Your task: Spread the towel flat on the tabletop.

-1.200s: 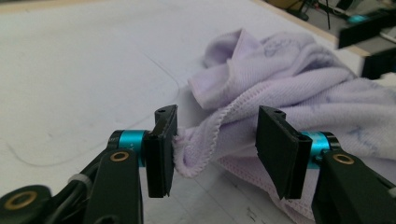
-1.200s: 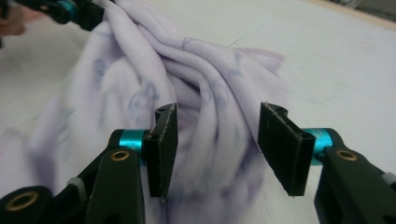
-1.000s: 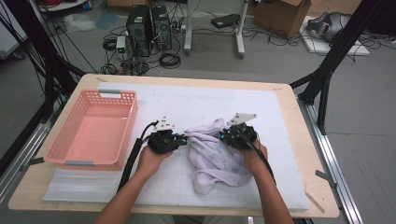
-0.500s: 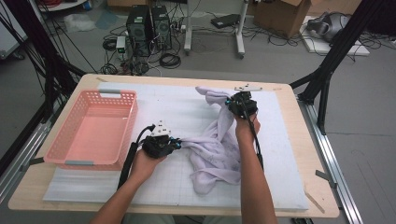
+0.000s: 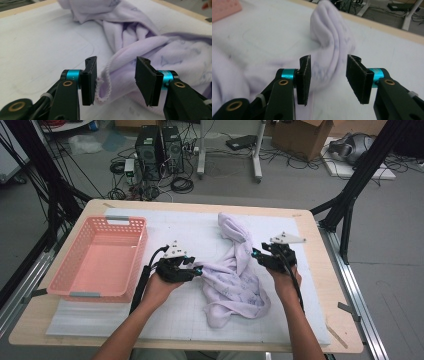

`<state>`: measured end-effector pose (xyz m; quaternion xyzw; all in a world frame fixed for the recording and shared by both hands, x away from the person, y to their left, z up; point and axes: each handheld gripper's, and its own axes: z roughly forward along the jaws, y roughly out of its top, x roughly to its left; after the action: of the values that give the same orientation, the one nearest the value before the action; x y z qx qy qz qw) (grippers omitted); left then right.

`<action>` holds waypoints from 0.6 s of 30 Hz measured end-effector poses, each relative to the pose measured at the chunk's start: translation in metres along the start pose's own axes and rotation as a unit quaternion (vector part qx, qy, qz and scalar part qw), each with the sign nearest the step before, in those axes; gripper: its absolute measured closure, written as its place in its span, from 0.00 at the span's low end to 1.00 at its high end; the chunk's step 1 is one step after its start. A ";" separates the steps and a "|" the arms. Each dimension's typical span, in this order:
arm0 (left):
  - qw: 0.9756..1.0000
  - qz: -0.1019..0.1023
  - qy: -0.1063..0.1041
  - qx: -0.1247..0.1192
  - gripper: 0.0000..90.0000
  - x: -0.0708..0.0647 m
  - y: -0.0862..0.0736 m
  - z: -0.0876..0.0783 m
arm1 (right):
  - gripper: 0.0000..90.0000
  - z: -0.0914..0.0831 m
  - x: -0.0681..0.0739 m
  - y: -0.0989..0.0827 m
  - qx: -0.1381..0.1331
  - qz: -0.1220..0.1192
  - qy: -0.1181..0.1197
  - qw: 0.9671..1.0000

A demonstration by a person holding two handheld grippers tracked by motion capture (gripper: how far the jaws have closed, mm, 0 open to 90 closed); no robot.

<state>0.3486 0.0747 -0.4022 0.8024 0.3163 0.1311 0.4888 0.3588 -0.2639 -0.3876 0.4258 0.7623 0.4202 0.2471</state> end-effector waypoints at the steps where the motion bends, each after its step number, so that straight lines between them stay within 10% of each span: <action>1: 1.000 -0.001 -0.003 0.002 0.53 -0.001 0.002 0.003 | 0.58 -0.004 0.000 -0.009 0.004 -0.001 0.004 1.000; 5: 0.999 -0.007 -0.017 0.027 0.51 -0.005 -0.001 0.025 | 0.52 -0.017 -0.002 -0.041 0.020 0.017 0.028 0.999; 9: 0.997 0.008 -0.029 0.072 0.89 -0.010 -0.011 0.034 | 0.50 -0.026 0.006 -0.070 0.032 0.032 0.052 0.998; 18: 0.997 0.012 -0.022 0.073 0.94 -0.016 -0.034 0.001 | 0.62 -0.026 0.020 -0.082 0.051 0.033 0.073 0.995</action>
<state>0.3235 0.0749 -0.4308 0.8425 0.3046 0.0960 0.4339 0.2934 -0.2812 -0.4438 0.4309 0.7846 0.4181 0.1550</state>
